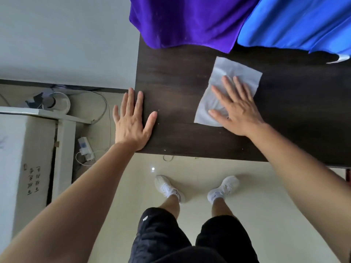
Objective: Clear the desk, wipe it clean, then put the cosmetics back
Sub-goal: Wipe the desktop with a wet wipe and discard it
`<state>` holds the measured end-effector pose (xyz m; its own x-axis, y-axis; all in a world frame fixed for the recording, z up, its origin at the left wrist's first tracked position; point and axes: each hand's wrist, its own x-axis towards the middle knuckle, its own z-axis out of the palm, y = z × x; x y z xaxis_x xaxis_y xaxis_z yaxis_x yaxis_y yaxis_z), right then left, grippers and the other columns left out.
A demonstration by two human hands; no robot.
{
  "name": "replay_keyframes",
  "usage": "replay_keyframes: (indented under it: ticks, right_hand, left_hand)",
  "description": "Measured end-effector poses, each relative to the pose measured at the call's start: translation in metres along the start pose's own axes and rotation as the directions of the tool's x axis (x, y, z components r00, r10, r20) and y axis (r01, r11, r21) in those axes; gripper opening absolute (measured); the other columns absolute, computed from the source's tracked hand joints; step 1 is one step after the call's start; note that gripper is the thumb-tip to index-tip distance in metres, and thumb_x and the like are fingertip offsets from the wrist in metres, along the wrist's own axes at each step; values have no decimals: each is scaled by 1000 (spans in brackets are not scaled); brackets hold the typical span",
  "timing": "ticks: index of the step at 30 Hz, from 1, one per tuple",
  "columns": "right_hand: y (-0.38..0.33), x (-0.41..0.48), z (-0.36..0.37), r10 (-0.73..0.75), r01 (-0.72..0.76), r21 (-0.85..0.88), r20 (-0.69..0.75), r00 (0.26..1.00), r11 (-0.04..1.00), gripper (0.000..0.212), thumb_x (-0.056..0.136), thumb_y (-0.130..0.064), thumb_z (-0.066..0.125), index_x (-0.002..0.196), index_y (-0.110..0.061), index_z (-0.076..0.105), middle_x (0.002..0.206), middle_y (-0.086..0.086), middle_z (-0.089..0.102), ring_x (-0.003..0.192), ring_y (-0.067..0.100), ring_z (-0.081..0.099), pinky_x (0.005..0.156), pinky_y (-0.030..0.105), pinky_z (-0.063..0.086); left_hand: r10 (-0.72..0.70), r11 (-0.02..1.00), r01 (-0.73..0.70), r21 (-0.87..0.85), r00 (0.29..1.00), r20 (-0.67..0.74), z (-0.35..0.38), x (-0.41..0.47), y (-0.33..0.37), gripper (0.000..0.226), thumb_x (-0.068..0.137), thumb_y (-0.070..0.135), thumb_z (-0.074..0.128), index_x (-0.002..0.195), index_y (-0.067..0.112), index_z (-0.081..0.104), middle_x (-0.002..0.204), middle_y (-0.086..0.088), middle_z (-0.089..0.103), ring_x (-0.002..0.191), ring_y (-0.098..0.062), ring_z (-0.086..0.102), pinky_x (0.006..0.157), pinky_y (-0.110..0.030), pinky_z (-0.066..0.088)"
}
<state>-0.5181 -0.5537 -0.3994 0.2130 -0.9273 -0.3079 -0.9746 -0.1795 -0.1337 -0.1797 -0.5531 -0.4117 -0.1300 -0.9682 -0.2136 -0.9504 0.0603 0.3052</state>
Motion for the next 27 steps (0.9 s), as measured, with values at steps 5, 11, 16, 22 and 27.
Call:
replay_keyframes:
  ticks: [5, 11, 16, 22, 27]
  right_hand:
    - [11, 45, -17, 125, -125, 7, 8, 992, 992, 79, 90, -79, 12, 157, -43, -8, 168, 2, -14, 153, 32, -14, 124, 49, -4]
    - [-68, 144, -30, -115, 114, -38, -53, 992, 993, 79, 92, -77, 9, 159, -37, -2, 168, 5, -8, 154, 33, -10, 124, 49, -4]
    - [-73, 128, -21, -276, 274, -46, -33, 961, 961, 76, 94, -74, 8, 159, -35, -1, 168, 7, -9, 154, 30, -12, 124, 48, -5]
    - [23, 5, 10, -219, 216, -55, -42, 975, 975, 73, 97, -73, 15, 158, -39, -5, 168, 4, -11, 154, 26, -12, 125, 47, -3]
    - [76, -88, 33, -102, 99, -40, -81, 991, 994, 73, 98, -70, 22, 160, -36, 6, 169, 4, -7, 155, 27, -7, 124, 50, 5]
  left_hand:
    - [3, 1000, -3, 24, 1000, -18, -2, 1, 3, 79, 95, 70, 11, 158, 22, 12, 166, -5, 4, 152, -22, 7, 120, -56, 7]
    - [5, 999, -2, 34, 996, -89, 3, 0, 1, 75, 96, 68, 15, 157, 25, 18, 166, -3, 9, 151, -23, 11, 120, -57, 5]
    - [-21, 998, 29, 64, 994, -108, 4, 1, 0, 72, 96, 68, 15, 157, 30, 17, 166, -2, 9, 151, -23, 11, 120, -57, 3]
    - [-33, 992, 49, 119, 991, -132, 3, 0, 4, 70, 96, 66, 22, 156, 29, 19, 165, -4, 12, 150, -26, 13, 118, -59, 6]
    - [-13, 990, 29, 140, 993, -119, 5, 2, 3, 74, 95, 69, 20, 156, 27, 16, 165, -3, 12, 150, -26, 13, 119, -58, 5]
